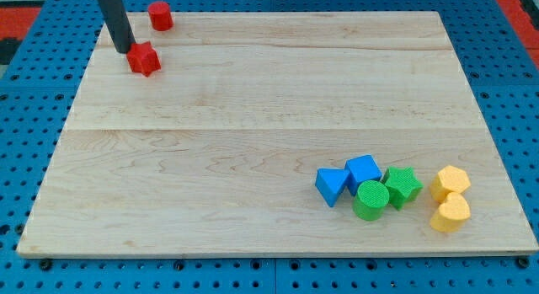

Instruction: Move the red star closer to group of blocks

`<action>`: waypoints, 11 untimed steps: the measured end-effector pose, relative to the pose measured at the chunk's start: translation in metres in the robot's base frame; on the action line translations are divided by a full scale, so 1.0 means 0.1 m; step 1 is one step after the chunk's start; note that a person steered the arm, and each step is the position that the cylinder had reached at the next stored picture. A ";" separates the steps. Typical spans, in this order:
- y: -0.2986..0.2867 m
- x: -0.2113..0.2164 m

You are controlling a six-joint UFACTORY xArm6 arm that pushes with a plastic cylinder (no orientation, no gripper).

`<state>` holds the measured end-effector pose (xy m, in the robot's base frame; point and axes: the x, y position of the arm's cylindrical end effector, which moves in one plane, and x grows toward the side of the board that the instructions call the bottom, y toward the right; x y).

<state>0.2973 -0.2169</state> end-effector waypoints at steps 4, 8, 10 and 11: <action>0.86 0.54; 1.36 1.61; 1.85 1.62; 1.70 1.32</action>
